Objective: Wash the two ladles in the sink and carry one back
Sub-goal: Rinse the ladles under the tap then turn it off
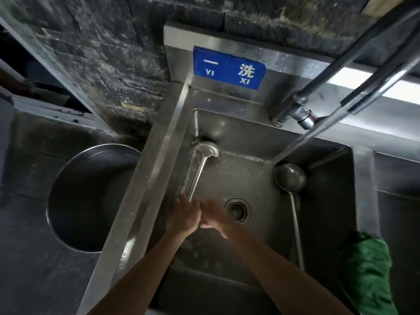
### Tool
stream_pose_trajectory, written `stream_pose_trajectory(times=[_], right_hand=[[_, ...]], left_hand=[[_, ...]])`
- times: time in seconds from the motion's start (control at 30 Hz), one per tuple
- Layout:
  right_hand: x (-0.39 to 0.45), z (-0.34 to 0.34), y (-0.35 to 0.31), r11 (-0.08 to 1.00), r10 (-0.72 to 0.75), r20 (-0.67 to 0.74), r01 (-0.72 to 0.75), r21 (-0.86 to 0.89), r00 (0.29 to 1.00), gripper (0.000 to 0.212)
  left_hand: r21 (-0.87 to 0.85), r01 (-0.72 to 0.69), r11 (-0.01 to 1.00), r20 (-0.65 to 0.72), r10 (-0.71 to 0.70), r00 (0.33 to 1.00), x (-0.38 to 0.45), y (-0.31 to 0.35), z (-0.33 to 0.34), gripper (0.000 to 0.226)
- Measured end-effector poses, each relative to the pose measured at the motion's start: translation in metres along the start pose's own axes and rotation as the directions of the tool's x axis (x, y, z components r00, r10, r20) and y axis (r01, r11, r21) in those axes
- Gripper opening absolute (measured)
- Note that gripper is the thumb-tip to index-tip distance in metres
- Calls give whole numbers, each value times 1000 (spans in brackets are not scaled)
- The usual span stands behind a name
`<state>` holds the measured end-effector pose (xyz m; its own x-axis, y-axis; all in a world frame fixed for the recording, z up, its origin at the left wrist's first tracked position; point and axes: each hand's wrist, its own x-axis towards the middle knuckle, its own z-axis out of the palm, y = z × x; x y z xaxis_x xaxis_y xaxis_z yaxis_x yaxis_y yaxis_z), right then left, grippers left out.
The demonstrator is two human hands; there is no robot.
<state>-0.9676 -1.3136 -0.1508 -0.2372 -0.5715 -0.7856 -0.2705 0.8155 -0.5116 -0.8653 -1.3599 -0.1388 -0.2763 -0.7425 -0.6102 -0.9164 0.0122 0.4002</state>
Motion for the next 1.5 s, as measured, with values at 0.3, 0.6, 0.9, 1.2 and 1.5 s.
stream_pose_trajectory(times=[0.3,0.6,0.9,1.2,1.5], right_hand=[[-57,-108,207,837,421,-659,-547,16,624,48],[-79,-118,199,893,443,-450,-338,296,776,40],[-173,-113,157,997,-75,-504,67,-34,861,19],[-214,-102,140,979,-163,-392,100,-177,905,22],[-208,-128,131,974,-154,-429,63,-219,890,25]], left_hand=[[144,-487,861,-113,503,857,-48,75,75,31],[-53,-334,941,208,337,918,-42,117,106,15],[-797,307,520,331,-50,942,-27,158,22,41],[-909,359,211,374,33,927,-47,150,-10,19],[-855,364,369,383,-23,924,-67,180,40,21]])
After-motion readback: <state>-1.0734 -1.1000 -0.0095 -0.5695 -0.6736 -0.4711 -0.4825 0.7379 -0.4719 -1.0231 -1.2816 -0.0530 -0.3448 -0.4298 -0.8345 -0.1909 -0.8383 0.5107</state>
